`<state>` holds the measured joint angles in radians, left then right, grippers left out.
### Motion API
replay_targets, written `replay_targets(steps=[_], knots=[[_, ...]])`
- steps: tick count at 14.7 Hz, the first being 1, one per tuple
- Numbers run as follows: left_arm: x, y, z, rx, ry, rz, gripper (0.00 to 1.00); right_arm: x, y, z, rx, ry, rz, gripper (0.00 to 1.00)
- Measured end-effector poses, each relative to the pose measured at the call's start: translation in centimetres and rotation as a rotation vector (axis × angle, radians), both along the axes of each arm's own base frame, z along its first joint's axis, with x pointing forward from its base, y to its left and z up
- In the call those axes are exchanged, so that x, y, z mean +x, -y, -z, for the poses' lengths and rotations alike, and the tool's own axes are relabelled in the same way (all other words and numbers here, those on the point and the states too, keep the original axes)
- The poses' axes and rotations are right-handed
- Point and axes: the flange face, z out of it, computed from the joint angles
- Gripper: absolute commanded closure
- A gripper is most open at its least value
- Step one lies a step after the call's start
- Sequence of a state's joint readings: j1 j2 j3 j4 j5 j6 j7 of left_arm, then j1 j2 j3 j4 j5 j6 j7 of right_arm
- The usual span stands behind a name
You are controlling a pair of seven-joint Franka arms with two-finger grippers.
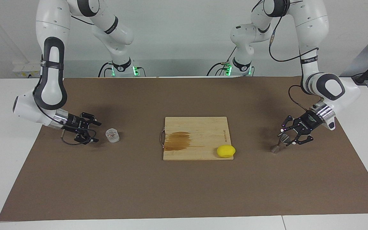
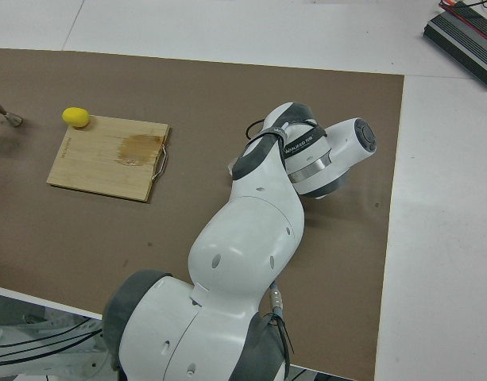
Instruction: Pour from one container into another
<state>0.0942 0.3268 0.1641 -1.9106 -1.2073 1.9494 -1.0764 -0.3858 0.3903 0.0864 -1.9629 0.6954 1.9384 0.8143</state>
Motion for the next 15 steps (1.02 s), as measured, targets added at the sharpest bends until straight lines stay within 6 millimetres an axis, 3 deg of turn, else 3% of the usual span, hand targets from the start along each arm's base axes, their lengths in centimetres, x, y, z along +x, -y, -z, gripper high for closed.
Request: replay_targets(steps=[3,5,11,15], knots=[[1.2,2.2,-2.7,-0.034,0.033,0.075,1.0,0.1,-0.4,1.0,0.032,0.011,-0.004,0.0],[1.9,4.9,-4.1,-0.035,0.053,0.12,1.0,0.2,-1.0,1.4,0.042,0.009,-0.01,0.0],[2.3,18.3,-9.3,-0.034,0.026,0.201,1.0,0.8,-3.0,1.5,0.058,0.025,0.004,0.0],[1.5,28.0,-9.9,0.025,0.041,0.182,1.0,0.7,-3.7,1.9,0.064,0.019,0.001,0.0]])
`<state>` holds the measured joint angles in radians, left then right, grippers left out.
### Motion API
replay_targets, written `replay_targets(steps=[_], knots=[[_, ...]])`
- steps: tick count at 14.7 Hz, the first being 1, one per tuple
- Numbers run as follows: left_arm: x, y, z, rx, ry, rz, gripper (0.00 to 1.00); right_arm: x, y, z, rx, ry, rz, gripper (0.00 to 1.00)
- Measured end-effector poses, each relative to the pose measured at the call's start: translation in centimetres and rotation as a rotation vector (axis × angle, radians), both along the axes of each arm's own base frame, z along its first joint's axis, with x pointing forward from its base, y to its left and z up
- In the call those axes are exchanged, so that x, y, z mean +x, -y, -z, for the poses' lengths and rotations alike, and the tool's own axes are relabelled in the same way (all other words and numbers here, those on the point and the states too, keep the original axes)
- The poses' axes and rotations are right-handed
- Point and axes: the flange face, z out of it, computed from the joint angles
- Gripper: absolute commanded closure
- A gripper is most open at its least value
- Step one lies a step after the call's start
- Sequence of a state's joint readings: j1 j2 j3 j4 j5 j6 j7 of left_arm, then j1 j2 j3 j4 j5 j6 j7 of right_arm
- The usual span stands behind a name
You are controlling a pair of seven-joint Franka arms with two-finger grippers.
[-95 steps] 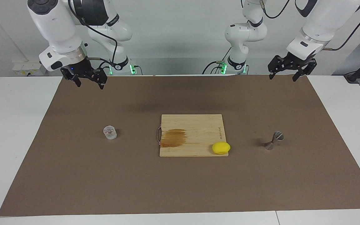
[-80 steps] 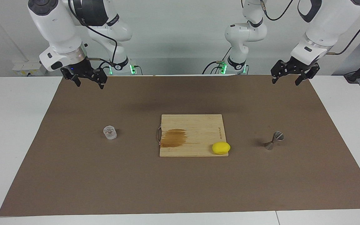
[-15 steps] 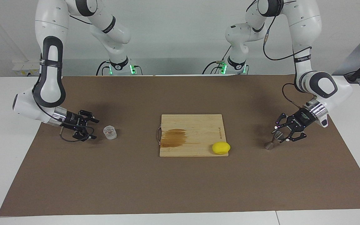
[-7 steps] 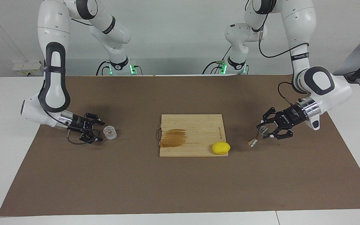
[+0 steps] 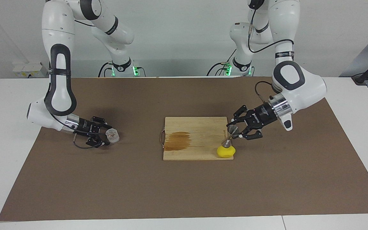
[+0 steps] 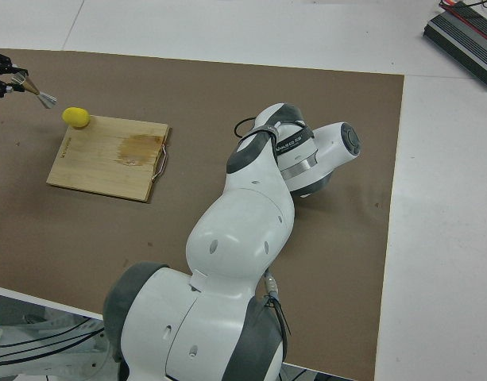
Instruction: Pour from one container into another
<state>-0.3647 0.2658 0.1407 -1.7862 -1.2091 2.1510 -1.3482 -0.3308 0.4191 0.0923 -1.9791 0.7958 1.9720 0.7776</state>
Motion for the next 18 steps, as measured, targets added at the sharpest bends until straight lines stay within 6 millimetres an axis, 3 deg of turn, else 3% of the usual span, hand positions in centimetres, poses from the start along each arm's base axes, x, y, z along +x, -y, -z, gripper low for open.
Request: replay_targets(steps=[5,7,9,12,18], knots=[[-3.8,11.7,2.5,0.049,0.074,-0.136,1.0,-0.2,0.0,0.2,0.001,-0.004,0.001,0.0],[-5.8,14.8,3.7,0.054,0.077,-0.192,1.0,-0.2,0.0,0.2,0.001,-0.005,0.001,0.0],[-7.1,16.1,4.8,0.061,0.064,-0.211,1.0,-0.2,-0.1,0.2,0.007,-0.005,0.007,0.0],[-7.8,16.3,6.0,0.075,0.045,-0.204,1.0,-0.3,-0.1,0.3,0.009,-0.008,0.009,0.0],[-9.0,16.9,7.1,0.058,0.003,-0.219,1.0,-0.2,-0.9,0.3,0.011,-0.006,-0.006,0.1]])
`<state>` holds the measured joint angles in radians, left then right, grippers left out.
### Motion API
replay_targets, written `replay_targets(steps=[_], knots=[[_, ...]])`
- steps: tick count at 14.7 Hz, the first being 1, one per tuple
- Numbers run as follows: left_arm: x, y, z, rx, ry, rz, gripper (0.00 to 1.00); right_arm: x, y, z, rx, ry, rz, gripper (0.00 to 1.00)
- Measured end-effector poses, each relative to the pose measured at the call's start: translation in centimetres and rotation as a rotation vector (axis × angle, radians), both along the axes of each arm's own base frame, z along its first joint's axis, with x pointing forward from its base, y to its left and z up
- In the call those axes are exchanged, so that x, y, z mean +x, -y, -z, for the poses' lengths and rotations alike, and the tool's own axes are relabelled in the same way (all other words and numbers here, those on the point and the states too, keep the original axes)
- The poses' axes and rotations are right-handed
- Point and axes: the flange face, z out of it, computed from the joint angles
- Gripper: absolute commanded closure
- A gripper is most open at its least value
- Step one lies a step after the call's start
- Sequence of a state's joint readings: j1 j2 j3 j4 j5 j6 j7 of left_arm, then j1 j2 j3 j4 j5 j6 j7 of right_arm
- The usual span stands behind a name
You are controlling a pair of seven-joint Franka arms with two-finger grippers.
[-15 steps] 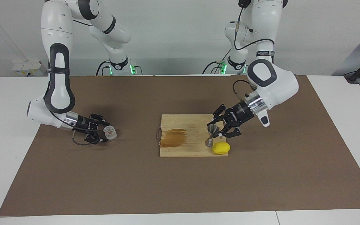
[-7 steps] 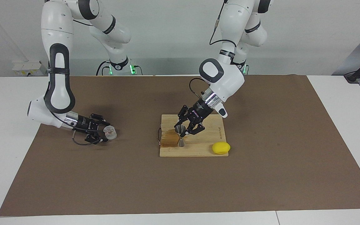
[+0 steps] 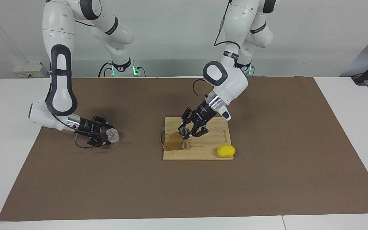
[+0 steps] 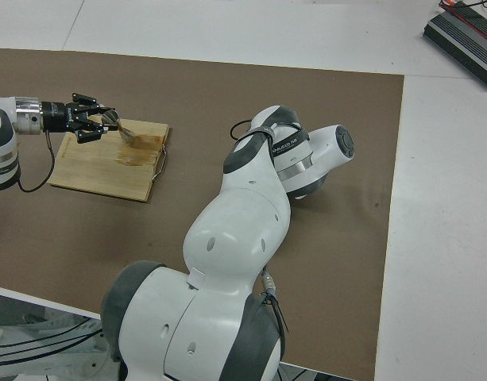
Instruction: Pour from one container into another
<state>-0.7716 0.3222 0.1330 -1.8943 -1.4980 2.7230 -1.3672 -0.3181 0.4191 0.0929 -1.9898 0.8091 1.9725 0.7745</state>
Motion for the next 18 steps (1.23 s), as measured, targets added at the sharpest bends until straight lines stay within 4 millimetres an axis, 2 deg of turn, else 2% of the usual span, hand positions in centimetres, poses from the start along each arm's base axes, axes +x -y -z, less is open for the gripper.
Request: replay_targets(steps=[2,3,4,5,7,13,15,16,17,18], knots=[[-0.4,0.3,0.1,-0.013,-0.003,-0.008,1.0,0.1,-0.3,0.0,0.002,0.0,-0.003,0.22],[-0.5,0.5,0.2,-0.023,0.002,-0.008,1.0,0.1,-0.3,0.0,0.003,0.001,-0.003,0.33],[-0.8,0.6,0.4,-0.033,0.017,-0.003,1.0,0.1,-0.3,0.0,0.003,0.001,-0.002,0.48],[-1.0,0.7,0.6,-0.036,0.037,0.007,1.0,0.1,-0.3,0.0,0.003,0.001,-0.001,0.7],[-1.2,0.7,0.9,-0.027,0.066,0.028,1.0,0.1,-0.3,-0.1,0.002,0.005,0.004,0.93],[-1.5,1.0,1.6,-0.004,0.092,0.06,0.98,0.7,-0.1,-0.9,-0.009,0.018,0.02,0.97],[-1.7,1.1,2.0,0.007,0.103,0.075,0.69,1.2,-0.3,-1.9,-0.021,0.031,0.029,0.97],[-1.7,1.2,2.1,0.011,0.106,0.079,0.49,1.4,-0.7,-2.4,-0.029,0.035,0.034,0.97],[-1.7,1.1,2.3,0.014,0.107,0.081,0.13,1.5,-1.0,-2.8,-0.034,0.033,0.042,0.97],[-1.7,1.1,2.3,0.016,0.109,0.083,0.0,1.7,-1.3,-3.4,-0.04,0.031,0.053,0.97]])
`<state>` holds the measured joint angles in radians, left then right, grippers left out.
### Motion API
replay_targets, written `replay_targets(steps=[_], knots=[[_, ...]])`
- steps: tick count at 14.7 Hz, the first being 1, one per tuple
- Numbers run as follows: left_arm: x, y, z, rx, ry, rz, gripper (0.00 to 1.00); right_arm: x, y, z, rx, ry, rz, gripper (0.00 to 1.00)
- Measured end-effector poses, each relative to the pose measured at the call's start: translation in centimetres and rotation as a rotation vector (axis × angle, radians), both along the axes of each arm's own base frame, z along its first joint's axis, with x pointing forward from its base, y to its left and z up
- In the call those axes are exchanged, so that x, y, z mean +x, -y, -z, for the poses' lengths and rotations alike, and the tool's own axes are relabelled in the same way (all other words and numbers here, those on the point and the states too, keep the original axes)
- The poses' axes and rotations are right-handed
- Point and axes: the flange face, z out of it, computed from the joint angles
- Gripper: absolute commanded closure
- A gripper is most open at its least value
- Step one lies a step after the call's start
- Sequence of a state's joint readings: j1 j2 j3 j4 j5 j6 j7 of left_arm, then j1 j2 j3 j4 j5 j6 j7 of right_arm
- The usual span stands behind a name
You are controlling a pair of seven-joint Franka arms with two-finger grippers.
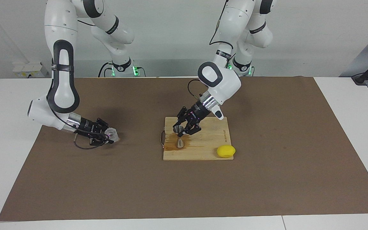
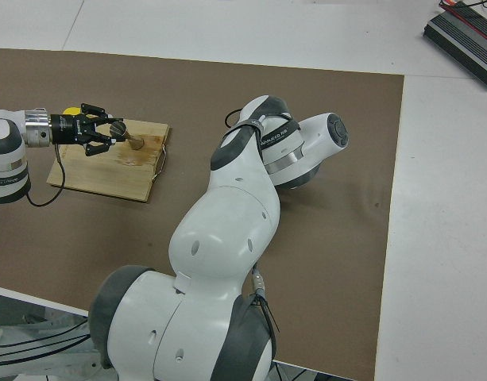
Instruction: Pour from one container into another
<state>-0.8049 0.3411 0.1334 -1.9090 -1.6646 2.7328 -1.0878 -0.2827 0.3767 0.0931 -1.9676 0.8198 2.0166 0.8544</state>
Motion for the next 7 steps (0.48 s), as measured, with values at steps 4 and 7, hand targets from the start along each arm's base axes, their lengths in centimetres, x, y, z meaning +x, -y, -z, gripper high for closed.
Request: replay_targets(steps=[4,7], knots=[[0.2,0.3,-0.4,-0.018,0.0,0.02,0.0,0.9,-2.1,-2.7,-0.025,-0.008,0.047,0.97],[0.1,0.9,-1.8,-0.066,-0.001,0.066,0.0,1.7,-4.4,-4.7,-0.036,-0.022,0.078,0.97]])
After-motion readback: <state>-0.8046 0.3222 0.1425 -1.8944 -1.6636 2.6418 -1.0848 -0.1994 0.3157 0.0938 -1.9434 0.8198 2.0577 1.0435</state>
